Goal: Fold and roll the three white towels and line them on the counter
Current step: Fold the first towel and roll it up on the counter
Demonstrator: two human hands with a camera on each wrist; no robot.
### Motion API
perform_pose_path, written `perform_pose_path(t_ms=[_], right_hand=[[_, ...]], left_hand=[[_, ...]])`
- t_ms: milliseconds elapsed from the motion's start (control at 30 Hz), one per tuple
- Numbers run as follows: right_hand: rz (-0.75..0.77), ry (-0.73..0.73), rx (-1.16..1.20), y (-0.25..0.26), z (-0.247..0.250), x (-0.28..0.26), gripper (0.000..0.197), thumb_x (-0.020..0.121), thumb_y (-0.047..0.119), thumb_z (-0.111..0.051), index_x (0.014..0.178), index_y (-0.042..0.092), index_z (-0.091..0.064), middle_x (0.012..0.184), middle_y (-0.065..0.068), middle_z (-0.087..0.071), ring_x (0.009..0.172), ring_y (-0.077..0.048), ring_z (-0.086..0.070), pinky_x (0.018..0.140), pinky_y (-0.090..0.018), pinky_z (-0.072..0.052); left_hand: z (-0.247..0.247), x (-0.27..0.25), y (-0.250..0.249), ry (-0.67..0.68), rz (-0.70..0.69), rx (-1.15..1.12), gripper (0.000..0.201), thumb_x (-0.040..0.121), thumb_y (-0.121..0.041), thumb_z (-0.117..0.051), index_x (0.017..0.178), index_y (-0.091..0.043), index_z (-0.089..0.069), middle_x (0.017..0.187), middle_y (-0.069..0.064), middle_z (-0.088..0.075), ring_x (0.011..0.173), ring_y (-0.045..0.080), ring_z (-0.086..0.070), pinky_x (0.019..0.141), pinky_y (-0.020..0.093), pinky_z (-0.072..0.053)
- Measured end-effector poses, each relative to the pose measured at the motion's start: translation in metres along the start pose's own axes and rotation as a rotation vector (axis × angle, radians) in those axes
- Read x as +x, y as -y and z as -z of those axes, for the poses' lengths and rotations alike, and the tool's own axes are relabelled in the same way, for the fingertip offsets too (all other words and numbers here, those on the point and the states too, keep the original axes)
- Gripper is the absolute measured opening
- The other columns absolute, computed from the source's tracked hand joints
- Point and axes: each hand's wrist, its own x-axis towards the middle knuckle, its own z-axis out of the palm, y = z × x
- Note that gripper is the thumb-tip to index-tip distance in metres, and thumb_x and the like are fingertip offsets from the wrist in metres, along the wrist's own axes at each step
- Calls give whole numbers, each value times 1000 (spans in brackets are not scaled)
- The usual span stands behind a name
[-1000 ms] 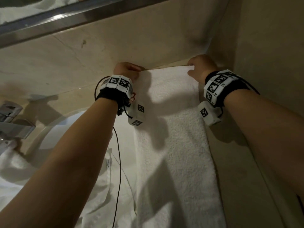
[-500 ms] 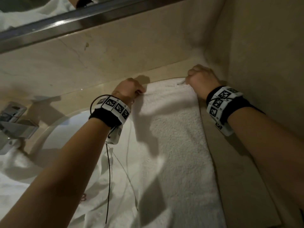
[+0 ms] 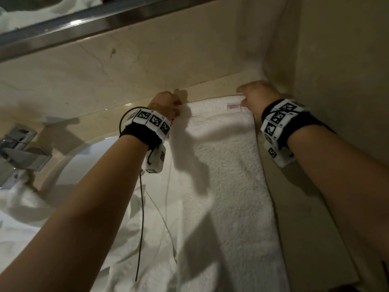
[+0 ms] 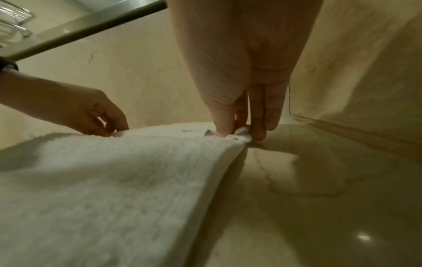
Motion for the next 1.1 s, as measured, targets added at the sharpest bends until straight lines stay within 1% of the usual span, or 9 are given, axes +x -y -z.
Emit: perform_pose_path(t_ms=[167,233,333,500,633,833,933,1000,1100], right_hand=[[34,-6,-180,9,2,-2,20,82,2,-59,99,-8,-64,108,-25,-54,105,-40,-50,79,-40,-43],[64,33,-272,16,2,-9,18,58,-5,-73,72,-10,-63,83,-24,-60,83,-39,-59,61,-35,-46],[178,52,-429,16,-7,-12,30,26,7,-80,47,7,-59,54,-6,-57,51,-24,-58,43,-19,-38],[348,-38,-634,16,-11,-30,13,31,14,-65,41,18,-57,46,5,-53,45,-12,-53,44,-16,-36],[373,-67,-718,24,-13,-43,5,37,16,-62,42,18,-60,47,6,-53,47,-11,-54,47,-17,-40],[361,83,-575,22,-10,-51,25,25,6,-78,37,14,-57,44,-1,-51,43,-19,-53,44,-16,-38],[326,130,-449,28,-3,-53,7,59,-6,-71,59,-3,-65,61,-15,-59,59,-29,-59,53,-28,-38],[142,145,-264,27,-3,-48,17,86,-4,-48,86,-4,-65,82,-18,-61,78,-31,-58,64,-32,-37],[-14,105,-87,29,-2,-38,25,93,-3,-41,105,-6,-62,106,-21,-62,98,-35,-59,78,-33,-45]], left_hand=[[2,2,0,0,-67,104,29,89,-15,-57,115,-4,-61,123,18,-57,114,33,-52,97,36,-41],[2,-2,0,-1,-108,156,26,88,-13,-56,111,-1,-61,119,20,-57,111,35,-52,94,37,-42],[0,-13,-2,-16,-199,247,21,86,-8,-57,103,3,-62,109,23,-58,104,36,-52,83,38,-42],[-7,-35,-2,2,-468,539,33,37,-8,-89,55,-9,-61,55,6,-56,50,24,-56,44,21,-42],[-17,-48,0,-51,-618,698,8,68,-15,-64,60,-14,-66,59,1,-57,54,22,-57,50,22,-46],[-22,-56,14,-136,-724,613,26,73,-12,-45,67,-12,-71,61,4,-60,53,23,-59,44,22,-47],[-21,-62,17,-193,-674,452,23,78,-6,-48,83,-3,-70,78,15,-65,70,30,-64,57,30,-56],[-19,-68,15,-174,-608,347,18,81,-4,-55,91,0,-69,87,18,-65,79,33,-63,65,32,-55],[-18,-68,11,-102,-456,227,22,86,-4,-54,101,-2,-70,103,20,-63,97,36,-59,79,36,-48]])
